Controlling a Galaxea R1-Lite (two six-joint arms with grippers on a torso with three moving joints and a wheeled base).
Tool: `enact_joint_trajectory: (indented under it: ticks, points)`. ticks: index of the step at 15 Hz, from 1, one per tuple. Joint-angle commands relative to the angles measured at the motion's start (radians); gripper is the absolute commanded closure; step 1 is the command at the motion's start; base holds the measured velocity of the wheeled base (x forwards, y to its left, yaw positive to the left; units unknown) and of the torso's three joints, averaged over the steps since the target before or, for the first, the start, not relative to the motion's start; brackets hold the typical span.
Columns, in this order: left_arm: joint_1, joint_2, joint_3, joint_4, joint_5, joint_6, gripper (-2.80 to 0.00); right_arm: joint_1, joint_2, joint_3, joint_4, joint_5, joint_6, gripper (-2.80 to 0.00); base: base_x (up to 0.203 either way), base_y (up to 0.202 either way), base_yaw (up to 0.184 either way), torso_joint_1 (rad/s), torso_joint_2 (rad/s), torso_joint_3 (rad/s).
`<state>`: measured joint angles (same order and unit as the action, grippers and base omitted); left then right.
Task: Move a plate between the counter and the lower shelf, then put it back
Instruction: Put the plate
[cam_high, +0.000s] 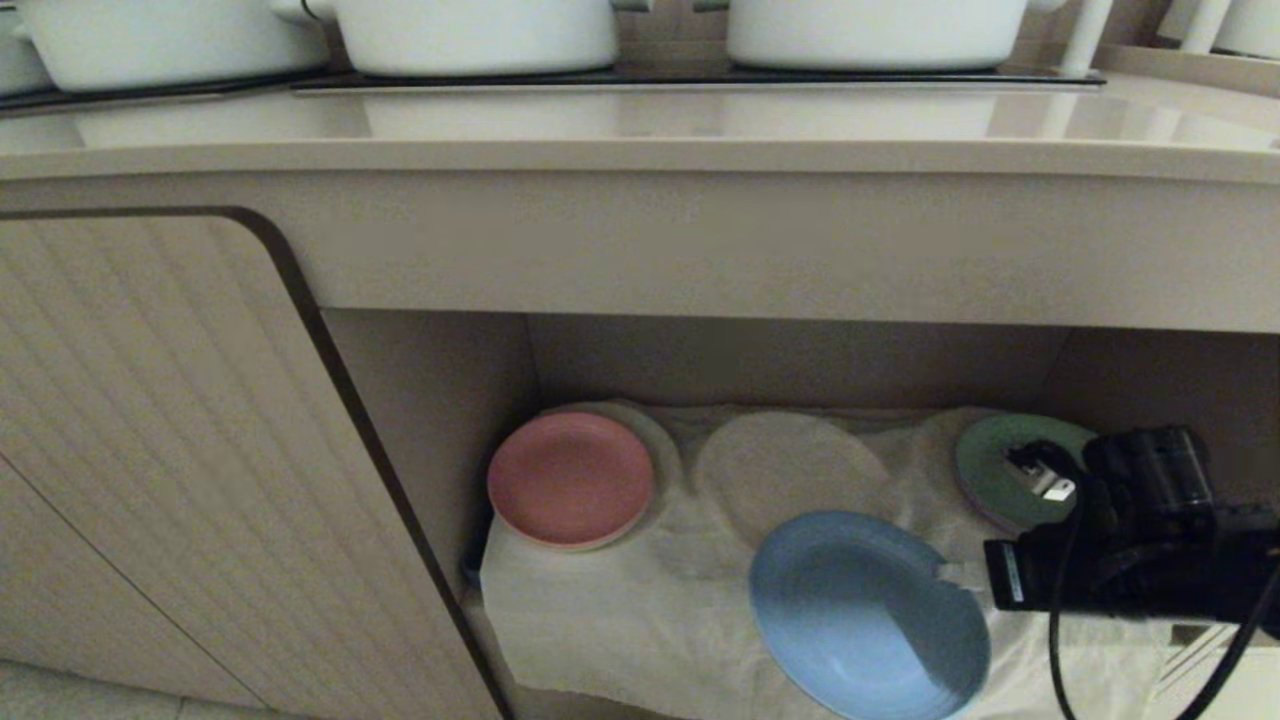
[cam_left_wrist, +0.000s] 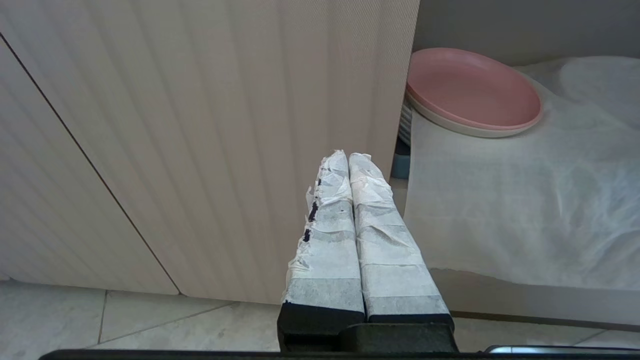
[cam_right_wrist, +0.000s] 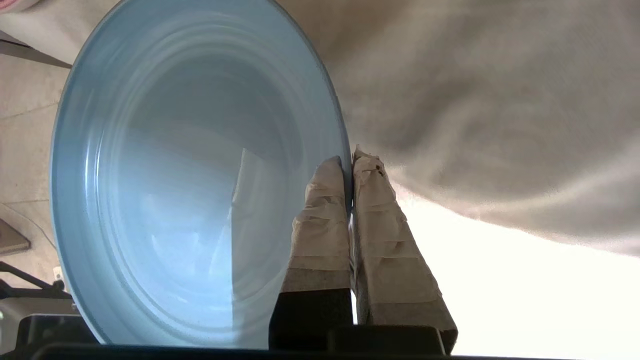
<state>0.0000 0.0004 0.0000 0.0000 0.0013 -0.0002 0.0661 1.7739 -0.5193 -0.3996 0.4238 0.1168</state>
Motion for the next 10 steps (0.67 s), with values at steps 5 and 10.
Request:
enact_joint_trajectory:
  ticks: [5,10]
  points:
    - [0.0,0.0,0.0,0.0,0.0,0.0,0.0,-0.03,-0.091,0.088,-0.003,0.001,0.001,0.0,0.0,0.0,0.0,0.0,0.0,0.0]
    - [0.0,0.0,0.0,0.0,0.0,-0.001,0.0,-0.065,-0.206,0.153,0.033,0.001,0.003,0.0,0.0,0.0,0.0,0.0,0.0,0.0]
